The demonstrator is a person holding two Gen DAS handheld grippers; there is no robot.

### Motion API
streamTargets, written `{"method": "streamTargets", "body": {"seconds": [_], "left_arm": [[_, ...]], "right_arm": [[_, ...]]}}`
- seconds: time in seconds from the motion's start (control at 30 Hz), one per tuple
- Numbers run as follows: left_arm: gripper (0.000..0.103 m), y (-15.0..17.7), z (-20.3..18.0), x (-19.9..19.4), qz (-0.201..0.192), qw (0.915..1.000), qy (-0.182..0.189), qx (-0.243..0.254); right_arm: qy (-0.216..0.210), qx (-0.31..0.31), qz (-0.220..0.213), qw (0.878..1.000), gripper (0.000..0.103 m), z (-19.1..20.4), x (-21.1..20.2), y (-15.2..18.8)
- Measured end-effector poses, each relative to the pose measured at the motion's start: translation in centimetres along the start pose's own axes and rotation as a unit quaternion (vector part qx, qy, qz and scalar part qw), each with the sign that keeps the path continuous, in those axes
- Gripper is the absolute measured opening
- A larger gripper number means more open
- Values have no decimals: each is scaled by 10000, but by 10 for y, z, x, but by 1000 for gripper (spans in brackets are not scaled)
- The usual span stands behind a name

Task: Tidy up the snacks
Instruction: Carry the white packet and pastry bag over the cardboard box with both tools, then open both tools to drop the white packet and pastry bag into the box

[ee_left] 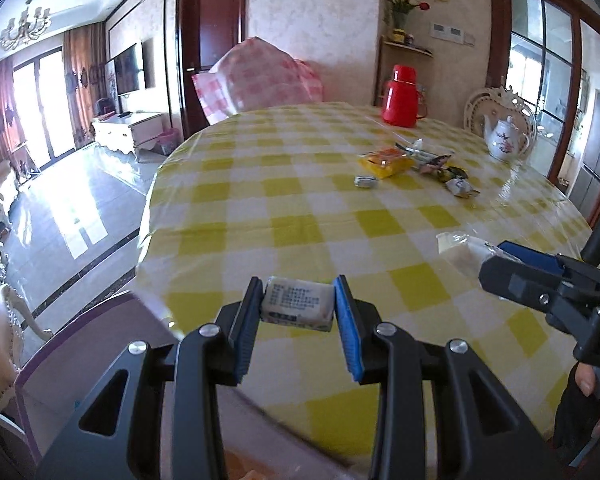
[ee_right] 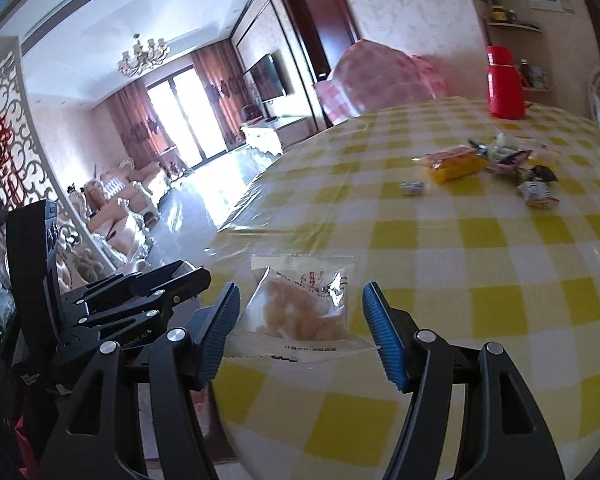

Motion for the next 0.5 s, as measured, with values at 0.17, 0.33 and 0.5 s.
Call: {"method": "streamTargets", "body": {"seconds": [0.17, 0.33, 0.5], "left_arm": [[37, 8, 36, -9, 59, 9995, -276, -114], [37, 16, 91, -24, 114, 9968, -731, -315], [37, 23, 139, -37, 201, 9913, -1209, -479]], "right_arm": [[-313, -401, 232, 9984, 63, 45, 15, 15], [-733, -788, 520, 9928, 63, 95, 28, 38], [-1141, -1189, 889, 9823, 63, 136, 43, 70]]}}
Point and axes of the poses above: each gripper's, at about its wrist camera, not at the fingertips, and x roughly the way its jaws point, z to its left, y to its underside, the point moved 7 cm from there along x, roughly the way its jaws point, and after that the axes turned 10 degrees about -z, right-handed, at the moved point
